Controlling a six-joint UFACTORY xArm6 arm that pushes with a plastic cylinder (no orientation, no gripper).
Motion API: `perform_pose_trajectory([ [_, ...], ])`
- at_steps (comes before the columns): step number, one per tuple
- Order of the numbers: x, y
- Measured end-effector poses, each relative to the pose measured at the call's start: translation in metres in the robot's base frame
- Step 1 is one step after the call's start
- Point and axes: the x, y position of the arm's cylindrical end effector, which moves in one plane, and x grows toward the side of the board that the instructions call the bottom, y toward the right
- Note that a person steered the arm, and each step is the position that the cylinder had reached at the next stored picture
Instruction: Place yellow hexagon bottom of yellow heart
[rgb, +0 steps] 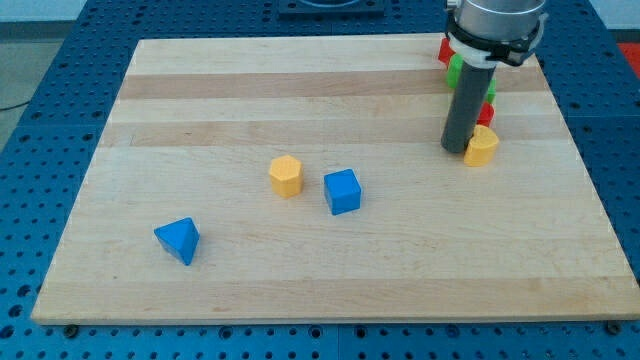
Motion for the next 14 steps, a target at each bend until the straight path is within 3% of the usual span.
perform_pose_trajectory([
  [2,0.0,-0.025],
  [3,-0.025,-0.073],
  [4,-0.079,-0.131],
  [5,-0.082,-0.208],
  [6,-0.028,-0.24],
  [8,0.067,-0.25],
  [9,0.075,-0.251],
  [11,0.048,-0.223],
  [14,0.044,-0.132],
])
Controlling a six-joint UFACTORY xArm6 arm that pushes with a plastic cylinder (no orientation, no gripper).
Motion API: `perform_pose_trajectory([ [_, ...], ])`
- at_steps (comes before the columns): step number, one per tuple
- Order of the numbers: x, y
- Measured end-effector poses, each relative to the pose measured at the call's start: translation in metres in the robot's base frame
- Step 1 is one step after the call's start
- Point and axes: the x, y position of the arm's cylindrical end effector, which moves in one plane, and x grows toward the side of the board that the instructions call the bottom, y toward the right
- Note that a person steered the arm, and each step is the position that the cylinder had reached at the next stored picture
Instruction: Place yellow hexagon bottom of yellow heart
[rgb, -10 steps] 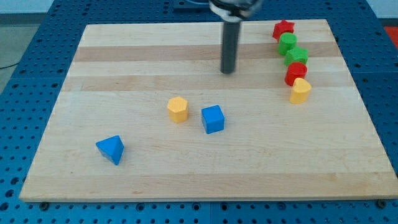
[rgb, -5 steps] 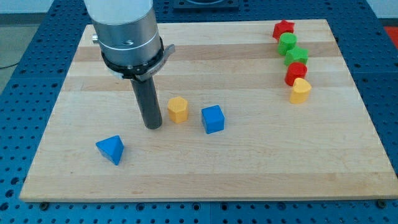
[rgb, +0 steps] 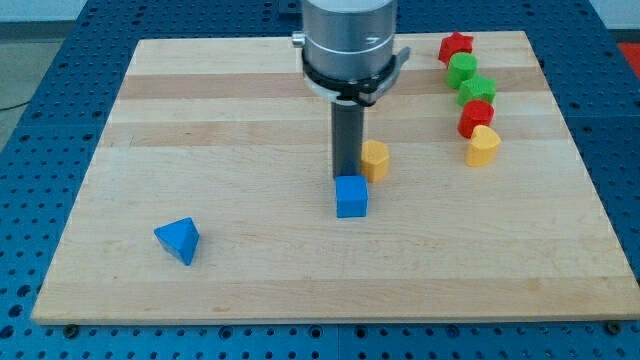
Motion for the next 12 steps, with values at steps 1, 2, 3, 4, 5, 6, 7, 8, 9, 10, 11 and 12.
perform_pose_trajectory([
  [1,-0.018,-0.017],
  [2,-0.039,-0.037],
  [3,-0.039,-0.015],
  [4,-0.024,0.01],
  [5,-0.003,0.029],
  [6,0.008,0.054],
  [7,0.008,0.073],
  [8,0.008,0.037],
  [9,-0.005,0.029],
  [10,-0.014,0.037],
  [11,-0.015,0.053],
  [12,-0.024,0.053],
])
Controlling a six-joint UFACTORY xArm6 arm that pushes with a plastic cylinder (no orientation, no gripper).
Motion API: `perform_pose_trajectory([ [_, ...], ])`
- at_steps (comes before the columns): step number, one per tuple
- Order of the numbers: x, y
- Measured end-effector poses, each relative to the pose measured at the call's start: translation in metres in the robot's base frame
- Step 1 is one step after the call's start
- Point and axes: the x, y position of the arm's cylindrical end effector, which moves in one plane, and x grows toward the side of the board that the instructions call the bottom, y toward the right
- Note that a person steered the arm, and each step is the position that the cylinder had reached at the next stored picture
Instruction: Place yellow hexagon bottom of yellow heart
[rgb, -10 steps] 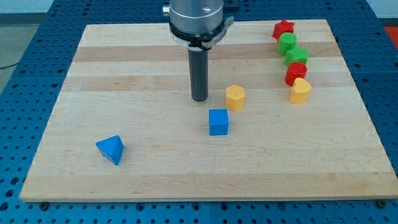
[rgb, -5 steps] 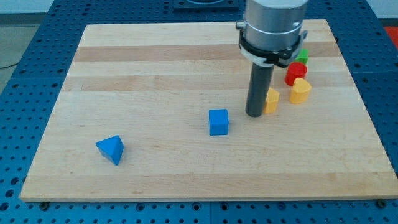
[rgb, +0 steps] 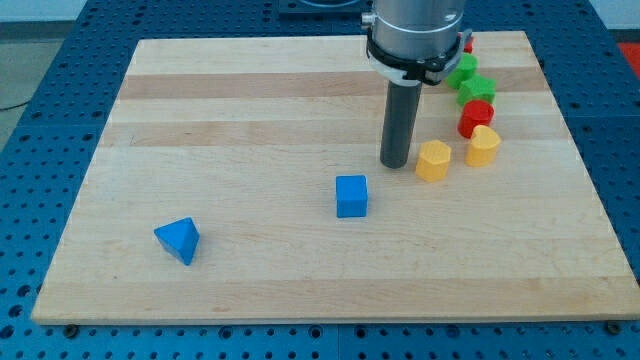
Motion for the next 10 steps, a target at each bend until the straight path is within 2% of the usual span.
perform_pose_trajectory([
  [2,0.01,0.036],
  [4,0.013,0.038],
  [6,-0.011,0.047],
  [10,0.023,0.071],
])
